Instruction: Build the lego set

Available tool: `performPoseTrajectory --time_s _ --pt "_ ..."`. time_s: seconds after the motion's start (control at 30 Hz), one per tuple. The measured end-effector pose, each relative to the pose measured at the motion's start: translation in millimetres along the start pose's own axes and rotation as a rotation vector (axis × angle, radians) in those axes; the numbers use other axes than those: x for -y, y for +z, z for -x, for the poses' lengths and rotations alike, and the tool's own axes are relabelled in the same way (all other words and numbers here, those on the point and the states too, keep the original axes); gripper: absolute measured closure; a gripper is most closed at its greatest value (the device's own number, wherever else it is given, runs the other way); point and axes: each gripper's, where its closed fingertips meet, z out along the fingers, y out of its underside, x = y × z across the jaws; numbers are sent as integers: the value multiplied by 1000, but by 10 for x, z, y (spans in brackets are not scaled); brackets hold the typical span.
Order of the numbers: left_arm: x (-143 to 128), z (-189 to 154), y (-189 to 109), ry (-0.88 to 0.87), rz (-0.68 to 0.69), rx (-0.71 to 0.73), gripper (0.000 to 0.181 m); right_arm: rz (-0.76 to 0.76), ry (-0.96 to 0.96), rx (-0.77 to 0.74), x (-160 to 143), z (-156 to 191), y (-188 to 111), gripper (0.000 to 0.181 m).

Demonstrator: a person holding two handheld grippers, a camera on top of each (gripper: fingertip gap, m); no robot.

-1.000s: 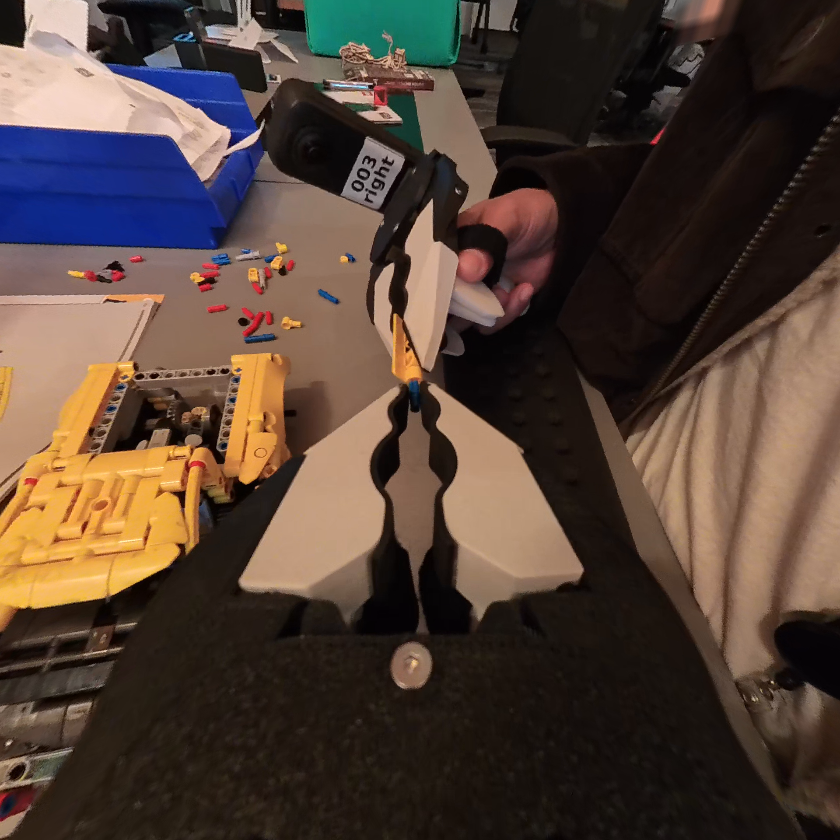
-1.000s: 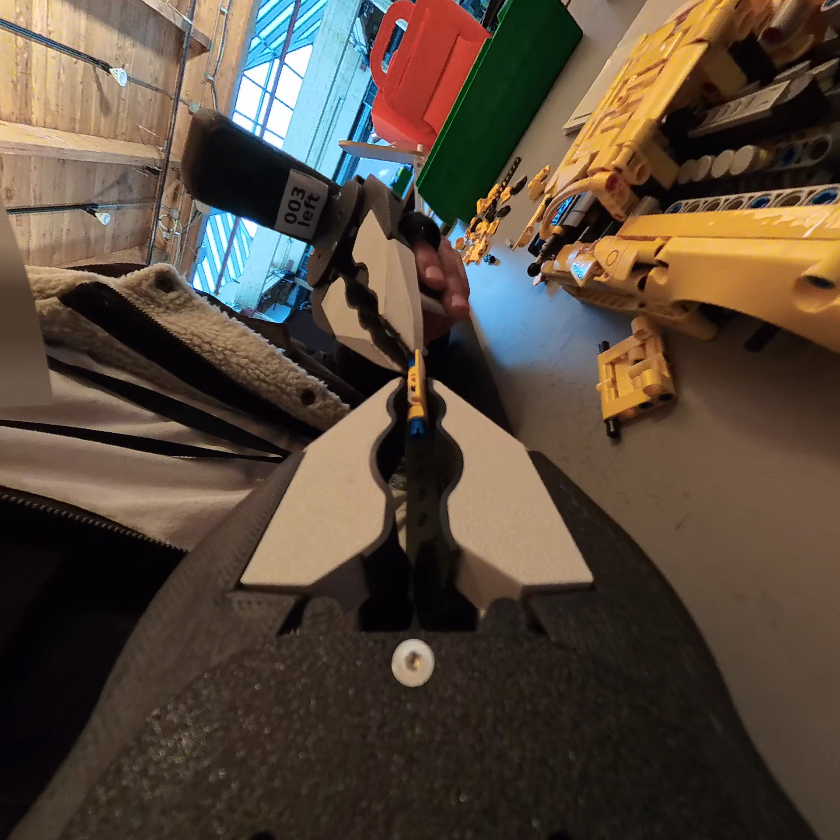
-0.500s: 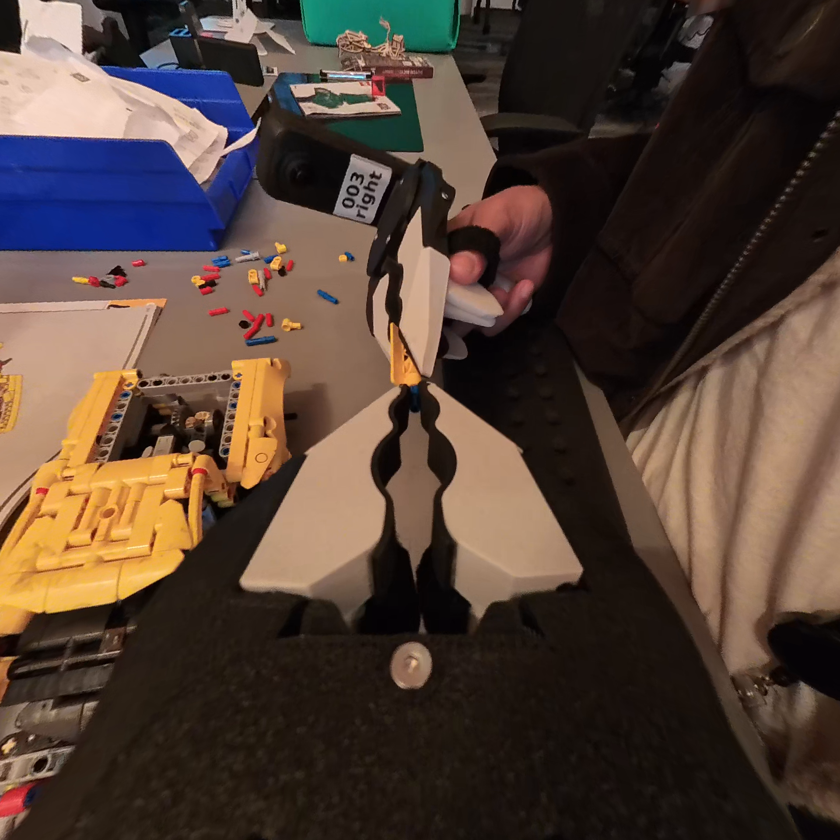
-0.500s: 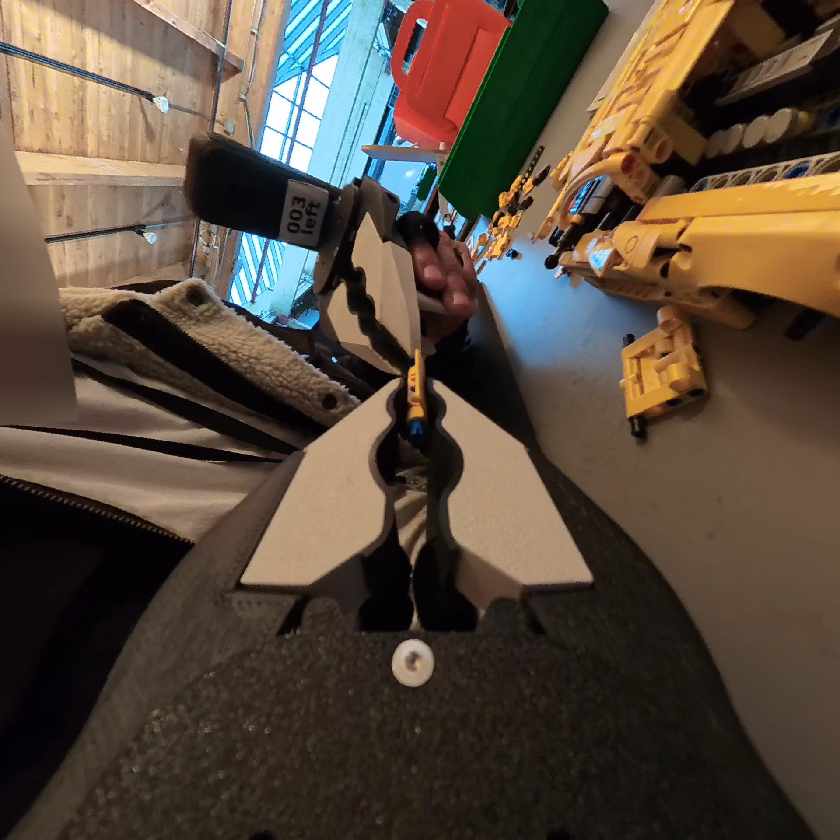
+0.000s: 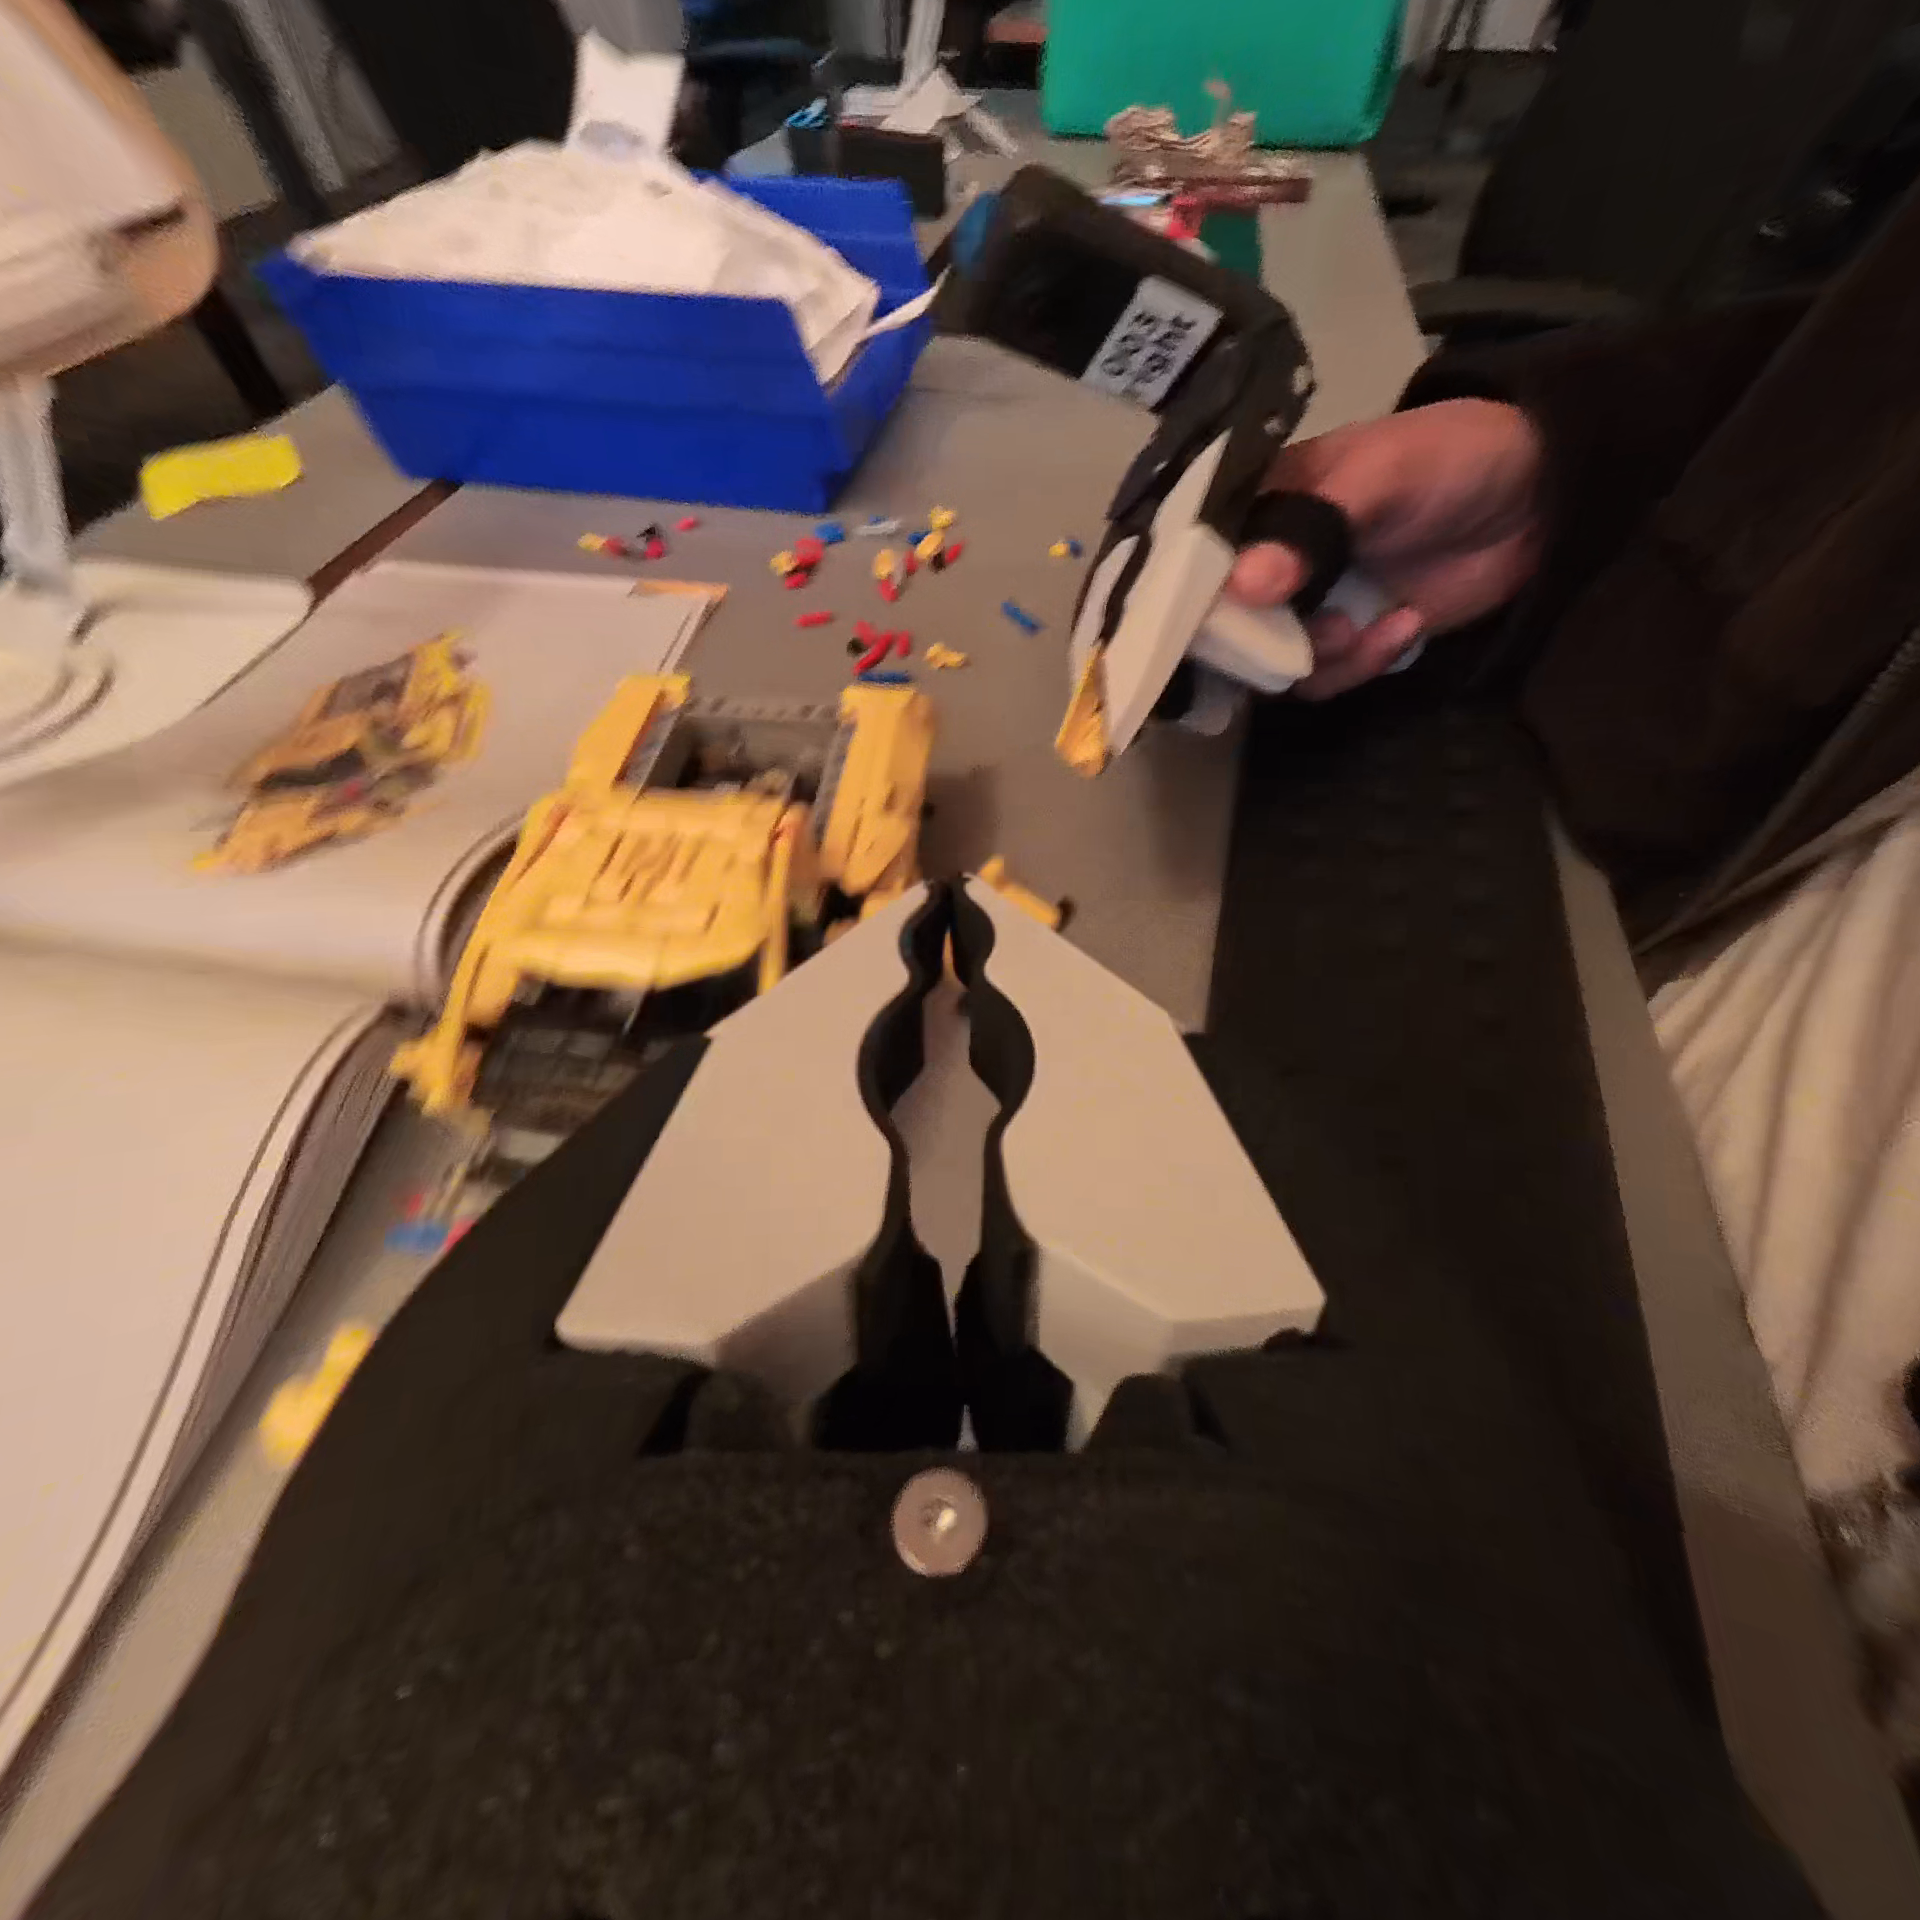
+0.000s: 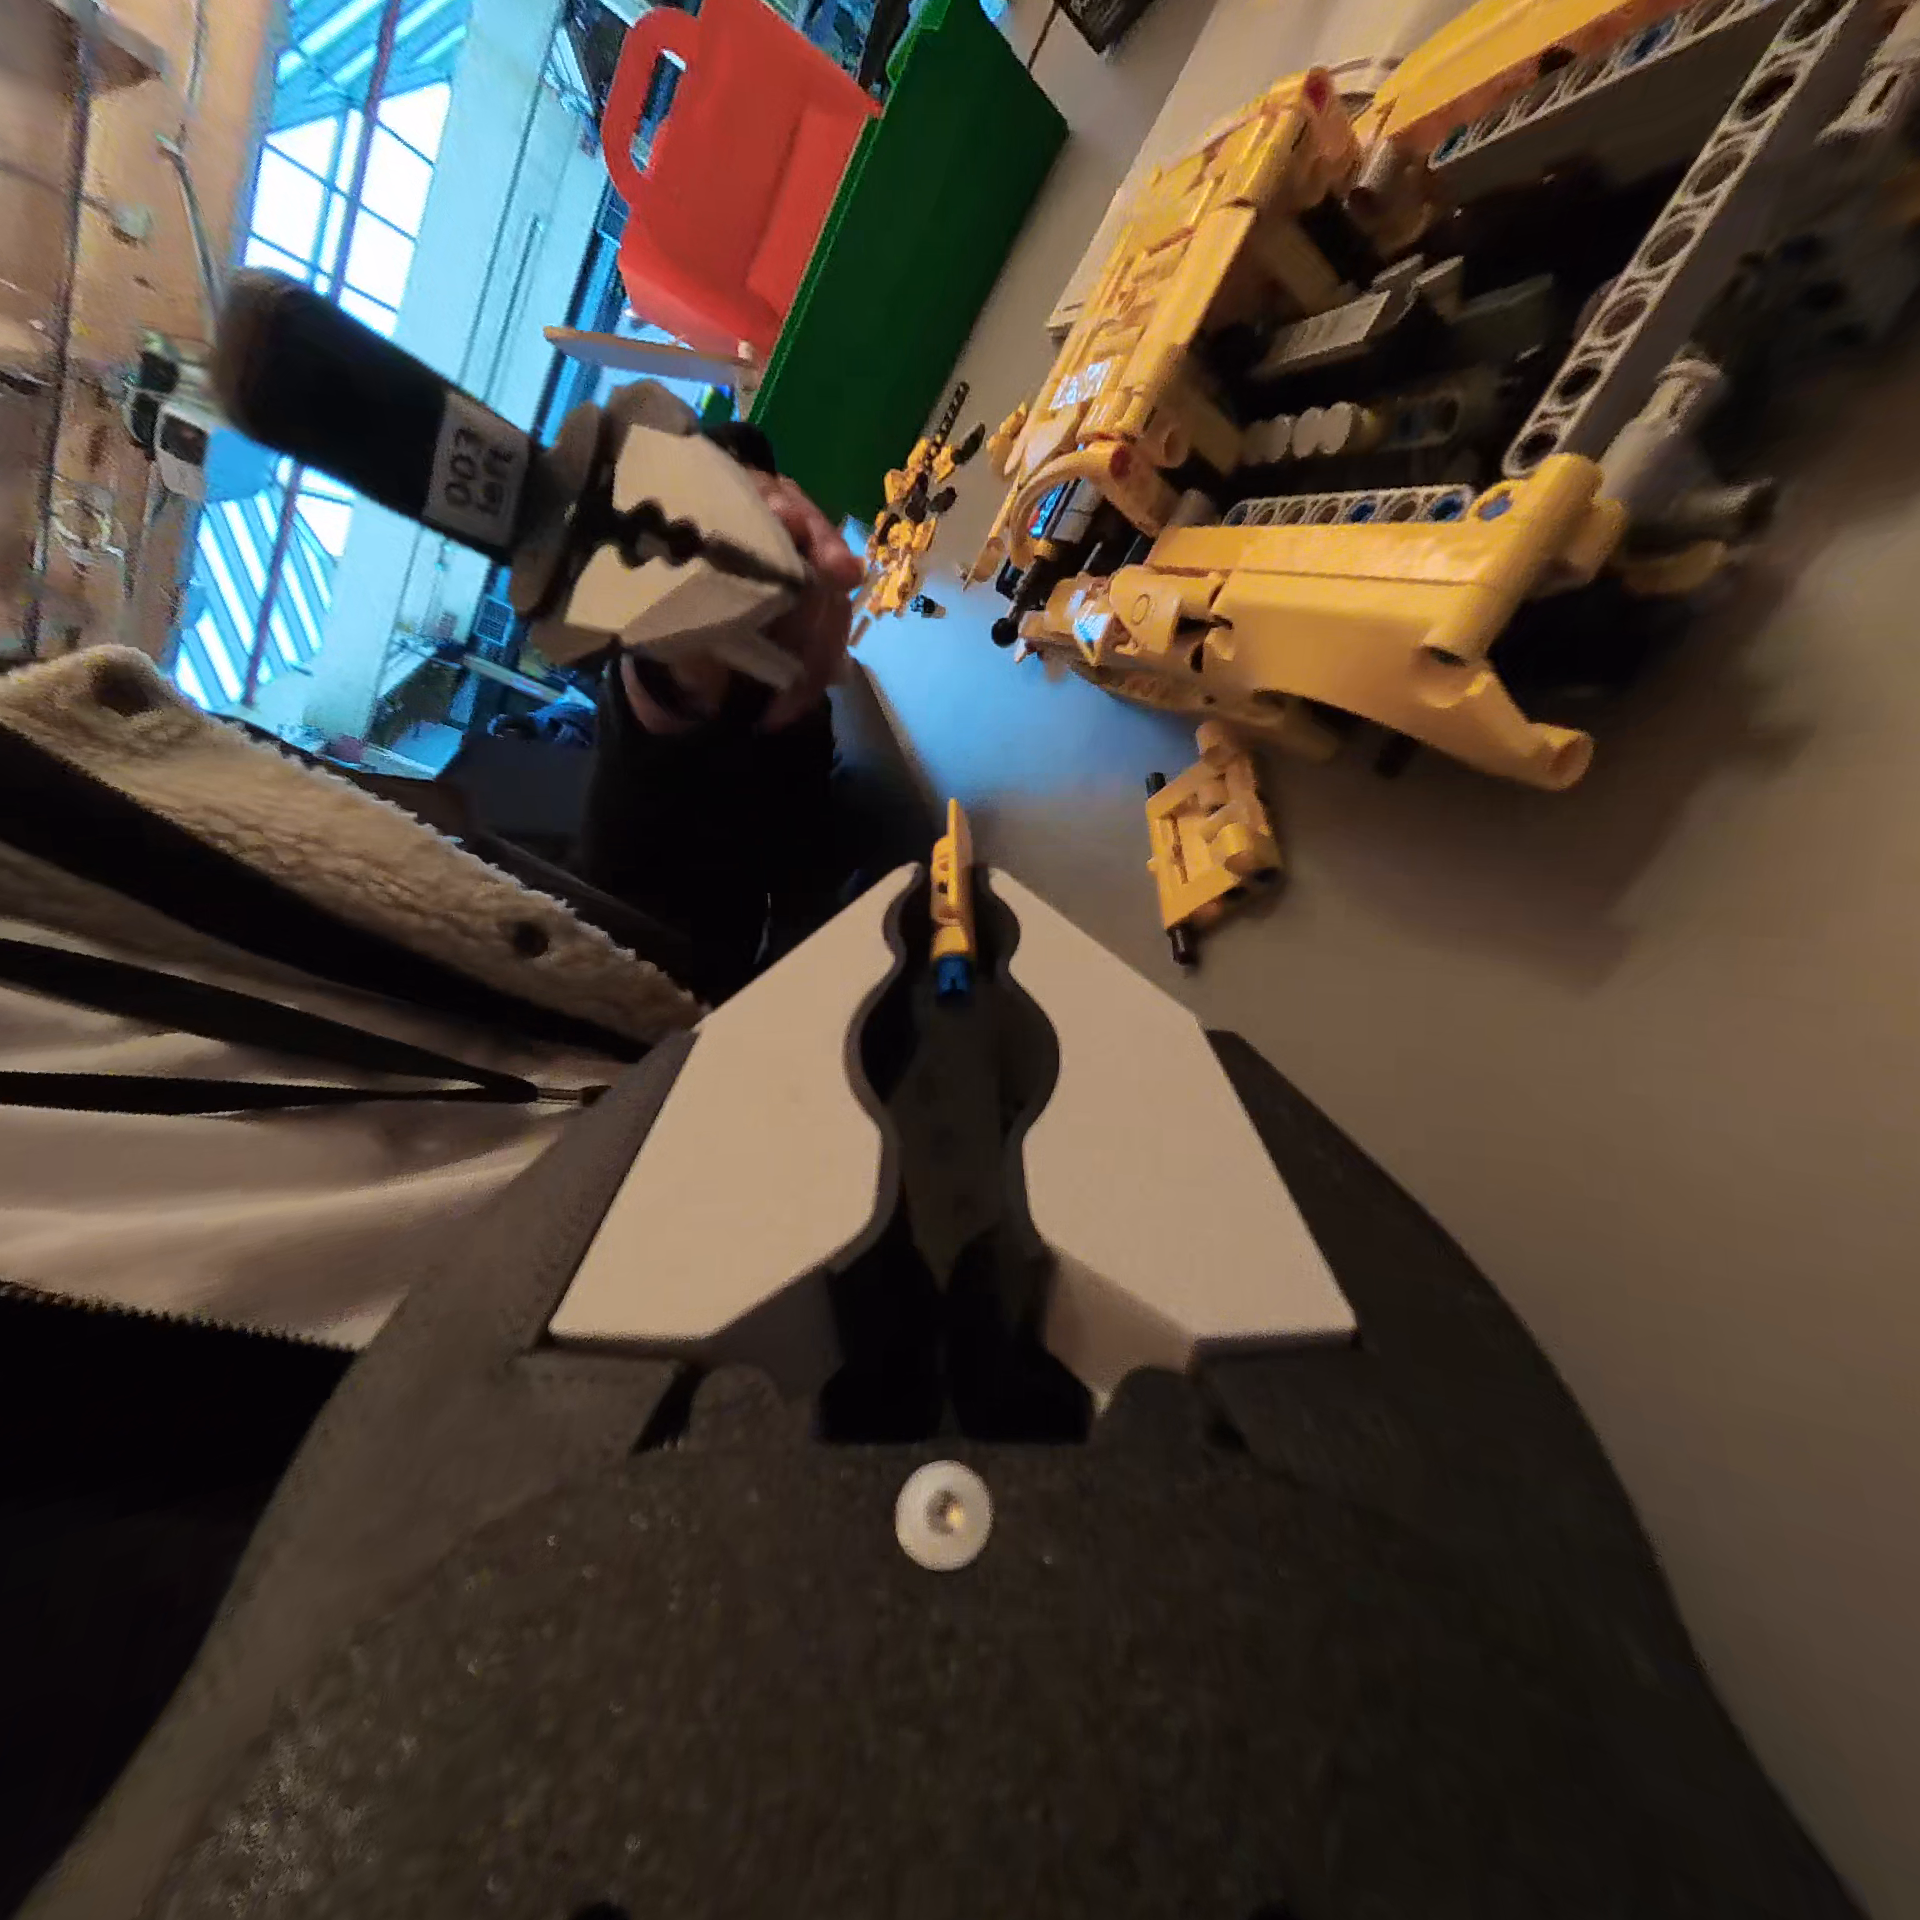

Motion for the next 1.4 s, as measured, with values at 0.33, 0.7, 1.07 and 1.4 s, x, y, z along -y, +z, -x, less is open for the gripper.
performPoseTrajectory --time_s 0.33,0.7,1.07,1.4 --pt "-835 -234 -963 -323 225 76 156 1 11 32 -12 22 80 175" --pt "-1024 -784 -650 -296 379 -41 169 6 -5 29 -34 41 124 175" --pt "-766 -799 -521 -265 262 -139 168 -18 -10 55 -13 79 86 175" --pt "-957 -306 -511 -167 320 -69 161 -35 -6 72 10 92 60 175"
